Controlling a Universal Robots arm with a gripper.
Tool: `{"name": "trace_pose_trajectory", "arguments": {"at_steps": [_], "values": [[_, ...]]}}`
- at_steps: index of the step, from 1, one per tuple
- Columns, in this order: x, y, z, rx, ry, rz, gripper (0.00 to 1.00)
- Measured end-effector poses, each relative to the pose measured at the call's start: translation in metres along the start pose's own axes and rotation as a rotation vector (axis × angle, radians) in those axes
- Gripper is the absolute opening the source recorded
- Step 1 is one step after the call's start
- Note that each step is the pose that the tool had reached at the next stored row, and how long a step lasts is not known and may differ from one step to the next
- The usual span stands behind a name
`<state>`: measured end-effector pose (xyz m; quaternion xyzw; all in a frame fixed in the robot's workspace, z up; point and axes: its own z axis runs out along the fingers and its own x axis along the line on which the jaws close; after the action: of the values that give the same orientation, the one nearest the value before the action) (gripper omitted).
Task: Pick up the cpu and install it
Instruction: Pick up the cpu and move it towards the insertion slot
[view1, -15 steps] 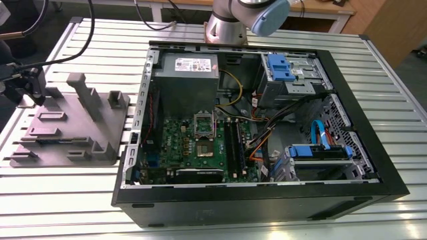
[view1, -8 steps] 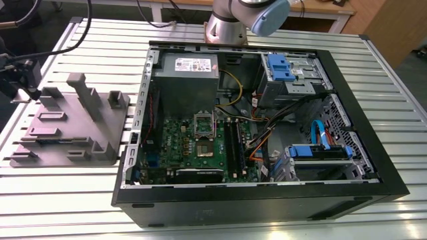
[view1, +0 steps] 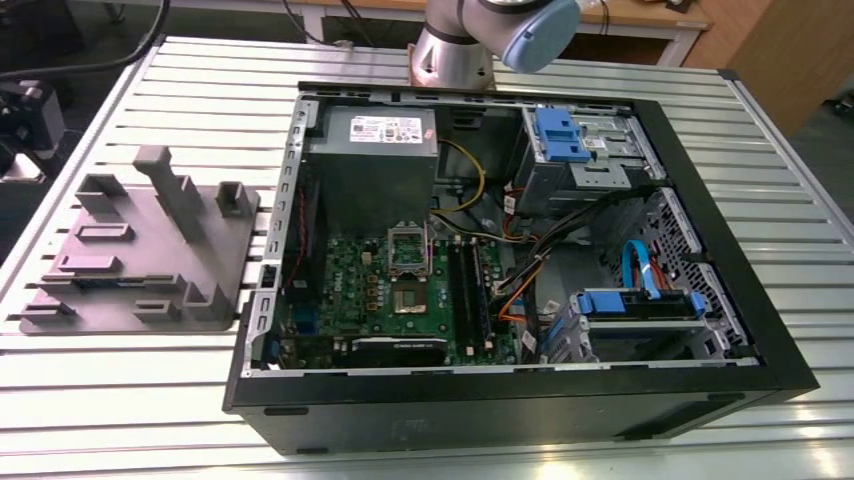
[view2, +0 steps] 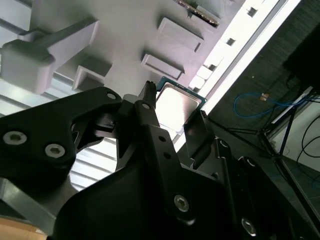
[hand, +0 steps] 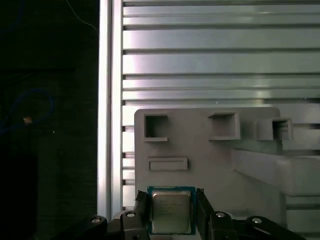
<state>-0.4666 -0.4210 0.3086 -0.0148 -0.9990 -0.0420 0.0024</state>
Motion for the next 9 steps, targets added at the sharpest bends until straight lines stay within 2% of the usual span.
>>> {"name": "trace_pose_trajectory", "arguments": {"at_steps": [7,9], "values": [[0.0001,0.0025,-0.0297,-0.0072,0.0002,0.000,0.47],[0.0002,0.0029,-0.0341,-0.0085,0.0002,0.000,0.47]]}}
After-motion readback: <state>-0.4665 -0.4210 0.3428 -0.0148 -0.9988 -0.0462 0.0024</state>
